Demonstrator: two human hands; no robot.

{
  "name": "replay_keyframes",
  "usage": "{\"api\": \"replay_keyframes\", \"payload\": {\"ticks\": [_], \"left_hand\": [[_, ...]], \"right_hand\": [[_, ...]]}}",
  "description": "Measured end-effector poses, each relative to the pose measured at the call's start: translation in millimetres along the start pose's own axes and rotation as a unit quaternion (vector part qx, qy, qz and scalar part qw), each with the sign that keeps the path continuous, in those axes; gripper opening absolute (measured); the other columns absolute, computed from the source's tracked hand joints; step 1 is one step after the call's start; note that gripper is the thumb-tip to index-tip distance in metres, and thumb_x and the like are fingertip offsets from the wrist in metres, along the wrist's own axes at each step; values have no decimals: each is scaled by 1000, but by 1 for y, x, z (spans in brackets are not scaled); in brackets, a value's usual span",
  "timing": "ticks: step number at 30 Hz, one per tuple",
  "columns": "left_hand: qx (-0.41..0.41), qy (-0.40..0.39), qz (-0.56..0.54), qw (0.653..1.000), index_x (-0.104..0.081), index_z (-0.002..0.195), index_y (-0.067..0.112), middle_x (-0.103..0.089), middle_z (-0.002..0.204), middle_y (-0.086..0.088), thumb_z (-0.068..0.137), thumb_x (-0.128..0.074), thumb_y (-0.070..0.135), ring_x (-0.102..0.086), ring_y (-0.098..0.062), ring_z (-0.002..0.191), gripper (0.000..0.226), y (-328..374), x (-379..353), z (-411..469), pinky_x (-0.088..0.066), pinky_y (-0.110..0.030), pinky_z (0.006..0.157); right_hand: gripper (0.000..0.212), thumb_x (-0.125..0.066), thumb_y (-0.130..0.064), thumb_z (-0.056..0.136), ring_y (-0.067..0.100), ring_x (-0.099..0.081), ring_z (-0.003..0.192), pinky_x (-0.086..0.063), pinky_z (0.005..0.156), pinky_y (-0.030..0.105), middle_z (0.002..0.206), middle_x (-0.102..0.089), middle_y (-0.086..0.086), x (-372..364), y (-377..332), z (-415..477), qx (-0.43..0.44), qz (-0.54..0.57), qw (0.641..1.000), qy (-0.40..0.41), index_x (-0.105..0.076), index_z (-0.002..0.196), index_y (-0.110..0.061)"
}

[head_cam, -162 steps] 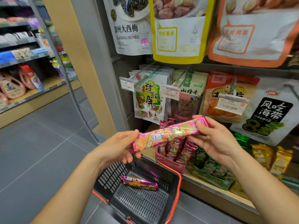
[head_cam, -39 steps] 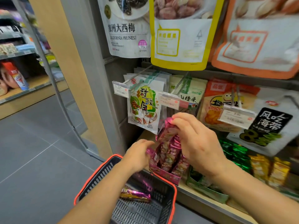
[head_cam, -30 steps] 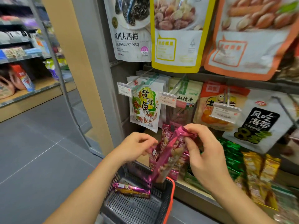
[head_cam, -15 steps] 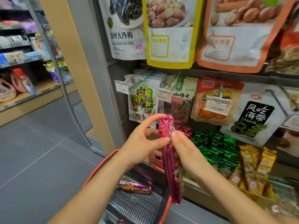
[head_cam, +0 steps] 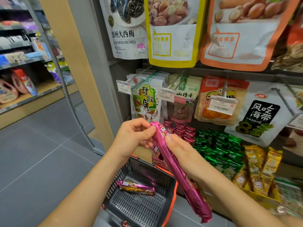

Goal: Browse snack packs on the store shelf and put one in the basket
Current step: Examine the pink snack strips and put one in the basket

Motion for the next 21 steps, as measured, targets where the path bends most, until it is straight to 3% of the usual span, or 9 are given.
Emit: {"api": "replay_keyframes", "payload": {"ticks": [3, 7, 11, 13, 15, 17, 19, 21], "left_hand": [[8, -19, -20, 1000, -70, 76, 18, -64, 66, -9, 81, -72, 21, -59, -17, 53, 6, -1, 0, 0, -49, -21, 48], [10, -32, -1, 999, -64, 85, 15, -64, 74, -7, 86, -60, 32, -59, -17, 61, 18, 2, -5, 1, -48, -21, 50], [-33, 13, 78, 996, -65, 82, 15, -68, 71, -5, 92, -63, 16, -63, -17, 59, 10, 2, -6, 2, -50, -20, 50], [-25, 43, 50, 997, -66, 80, 14, -70, 72, -7, 92, -61, 9, -65, -17, 58, 14, 2, -6, 2, -52, -21, 50], [-11, 95, -10, 995, -66, 76, 16, -70, 70, -5, 93, -58, 5, -65, -16, 58, 21, 3, -2, 4, -53, -22, 51], [-8, 155, -78, 985, -65, 75, 17, -68, 67, -1, 94, -55, 3, -64, -13, 59, 26, 4, 6, 7, -53, -23, 52], [-6, 191, -114, 975, -64, 77, 14, -68, 68, 1, 95, -53, 4, -64, -12, 62, 23, 4, 16, 8, -53, -22, 54], [7, 191, -137, 972, -68, 78, 14, -70, 73, -1, 95, -56, 8, -66, -14, 67, 21, 3, 20, 9, -54, -23, 58]], "right_hand": [[42, -39, -69, 87, 4, -61, 72, -48, 74, 32, 82, -64, -14, 1, 1, 0, 13, 1, 1000, 0, -59, 108, -38], [34, -49, -67, 88, 26, -72, 62, -60, 63, 45, 95, -68, -5, 4, 4, -4, -10, 42, 999, -6, -50, 116, -50], [37, -56, -60, 88, 10, -69, 72, -58, 70, 37, 94, -68, -12, 4, 5, -6, 34, -54, 997, 49, -43, 122, -52], [50, -64, -50, 88, 3, -65, 88, -54, 81, 34, 106, -66, -16, 7, 7, -4, 49, -99, 992, 65, -39, 132, -47], [65, -73, -41, 84, 4, -65, 93, -55, 84, 34, 118, -61, -15, 11, 8, -5, 38, -81, 996, 28, -35, 136, -50], [67, -77, -32, 81, 9, -70, 76, -57, 68, 30, 109, -64, -12, 11, 9, -9, -2, -17, 998, -63, -37, 127, -62], [57, -75, -26, 81, 14, -67, 62, -55, 57, 28, 90, -69, -12, 8, 8, -14, -41, 64, 989, -130, -46, 115, -62], [49, -73, -27, 80, 16, -64, 59, -55, 56, 33, 85, -68, -11, 6, 9, -15, -47, 74, 991, -106, -51, 111, -58]]}}
Point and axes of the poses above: each hand's wrist, its own z-axis towards the middle knuckle, its own x-axis out of the back of the hand, y = z × x, the point moved 1 cm from there along z, towards the middle knuckle
